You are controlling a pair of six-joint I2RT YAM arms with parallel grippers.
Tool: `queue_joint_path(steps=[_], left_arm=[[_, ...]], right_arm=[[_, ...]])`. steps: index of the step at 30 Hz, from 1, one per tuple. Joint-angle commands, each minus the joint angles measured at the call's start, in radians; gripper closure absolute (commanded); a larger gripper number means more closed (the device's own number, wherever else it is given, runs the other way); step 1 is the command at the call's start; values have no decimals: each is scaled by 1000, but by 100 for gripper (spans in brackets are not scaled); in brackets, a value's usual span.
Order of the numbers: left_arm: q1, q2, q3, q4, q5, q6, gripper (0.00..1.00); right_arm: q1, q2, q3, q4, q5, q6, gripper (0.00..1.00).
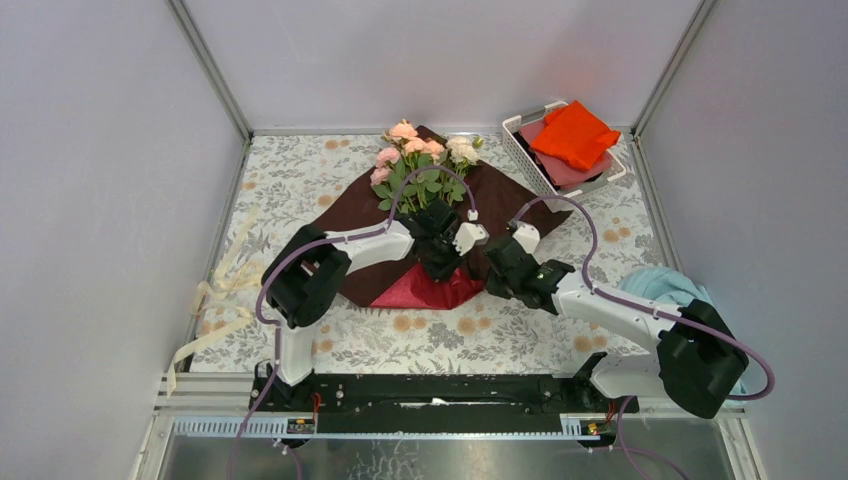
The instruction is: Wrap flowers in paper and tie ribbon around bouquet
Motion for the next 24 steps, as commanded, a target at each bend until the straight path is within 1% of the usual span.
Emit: queue_joint_path(steps=[1, 2, 3, 5, 8, 10, 13, 15, 18, 20, 24], left_arm=[[26, 85, -11, 19, -7, -30, 75], [30, 88, -9, 19, 1, -36, 75], [34, 90, -7, 19, 8, -41, 75], [38, 98, -4, 19, 13, -49, 75], [38, 105, -7, 24, 28, -55, 75], [38, 110, -12, 25, 41, -61, 75], [38, 116, -12, 24, 47, -63, 75], [39, 117, -10, 25, 46, -64, 75], [38, 111, -10, 26, 48, -62, 75], [38, 102, -13, 25, 47, -60, 75], [38, 88, -20, 25, 47, -52, 75]], right_arm=[[70, -31, 69, 42, 64, -135, 93], [72, -24, 59, 60, 42, -136, 88], [72, -21, 38, 77, 29, -115, 85], [72, -24, -33, 114, 2, -39, 71], [72, -66, -139, 175, -38, 104, 53], [71, -109, -195, 212, -56, 187, 46], [71, -157, -247, 244, -60, 259, 37], [72, -153, -274, 272, -52, 281, 34], [72, -98, -289, 335, -28, 313, 33], [72, -45, -280, 361, -20, 327, 33], [71, 37, -239, 350, 9, 353, 35]])
